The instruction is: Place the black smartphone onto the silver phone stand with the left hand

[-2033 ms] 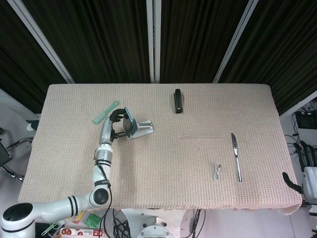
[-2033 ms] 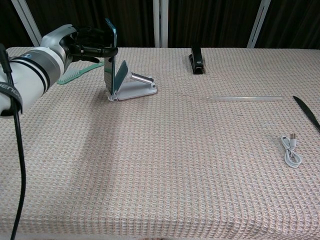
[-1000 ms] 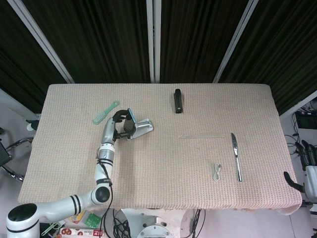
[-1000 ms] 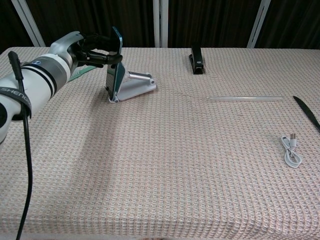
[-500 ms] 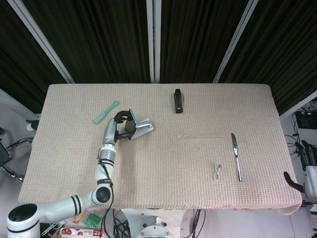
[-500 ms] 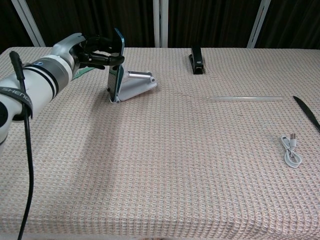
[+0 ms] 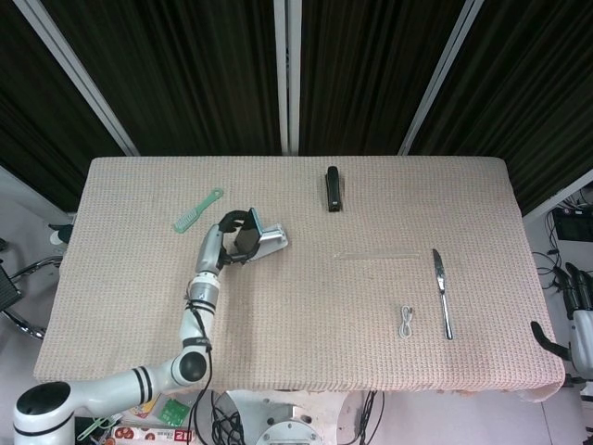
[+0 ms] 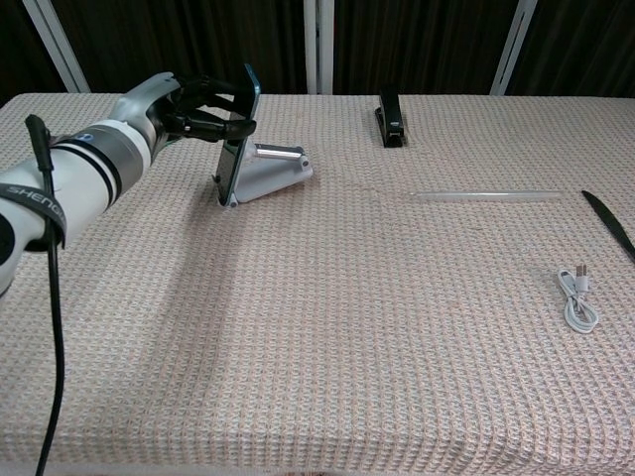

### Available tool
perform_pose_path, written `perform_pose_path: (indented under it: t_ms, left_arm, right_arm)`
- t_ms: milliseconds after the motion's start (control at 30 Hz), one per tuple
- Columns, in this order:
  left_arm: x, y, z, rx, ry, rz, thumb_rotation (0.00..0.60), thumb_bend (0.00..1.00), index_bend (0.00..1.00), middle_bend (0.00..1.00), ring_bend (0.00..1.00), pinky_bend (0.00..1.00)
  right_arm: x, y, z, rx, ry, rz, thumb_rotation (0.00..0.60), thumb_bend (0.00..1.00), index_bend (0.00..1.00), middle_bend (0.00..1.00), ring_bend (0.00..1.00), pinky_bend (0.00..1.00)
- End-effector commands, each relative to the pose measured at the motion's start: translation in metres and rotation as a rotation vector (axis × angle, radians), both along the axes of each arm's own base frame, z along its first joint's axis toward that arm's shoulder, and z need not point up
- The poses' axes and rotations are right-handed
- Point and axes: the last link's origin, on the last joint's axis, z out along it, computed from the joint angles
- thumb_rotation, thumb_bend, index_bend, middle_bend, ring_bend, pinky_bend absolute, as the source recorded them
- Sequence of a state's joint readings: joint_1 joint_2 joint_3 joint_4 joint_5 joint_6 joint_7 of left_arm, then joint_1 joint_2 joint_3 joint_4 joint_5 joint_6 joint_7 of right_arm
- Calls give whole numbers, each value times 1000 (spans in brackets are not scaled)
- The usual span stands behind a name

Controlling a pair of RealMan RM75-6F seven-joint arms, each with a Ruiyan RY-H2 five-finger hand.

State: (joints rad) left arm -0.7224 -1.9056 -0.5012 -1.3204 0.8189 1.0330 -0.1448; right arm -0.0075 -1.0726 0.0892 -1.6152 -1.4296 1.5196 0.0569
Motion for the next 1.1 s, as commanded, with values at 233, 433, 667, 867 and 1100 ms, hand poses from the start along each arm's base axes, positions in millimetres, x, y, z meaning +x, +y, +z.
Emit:
perform_pose_path:
  t_ms: [233,433,667,867,1100]
  left_arm:
    - [0,-1,-2,-9,-10,-12,600,286,114,187,165,231]
    - [0,0,-2,3,-10,-12,600,286,96,159,155,231]
    - [-1,-2,-3,4,1,-24,600,286,74,113,133,228]
    - [-9,-3,12,48,41,-48,600,286,63,72,104,224]
    - [-43,-27,74,189,255,-196,600,253,65,69,98,224]
  right_arm:
    - [0,0,1,1,-5,-2,600,204,0,0,0,0]
    - [-1,1,2,-3,-6,-4,600,204,0,0,0,0]
    - [-2,2,2,-5,-7,-5,600,204,0,0,0,0]
    - [-2,1,4,-16,-10,-1,600,204,0,0,0,0]
    - [-4,0,4,-12,-2,-1,600,204,0,0,0,0]
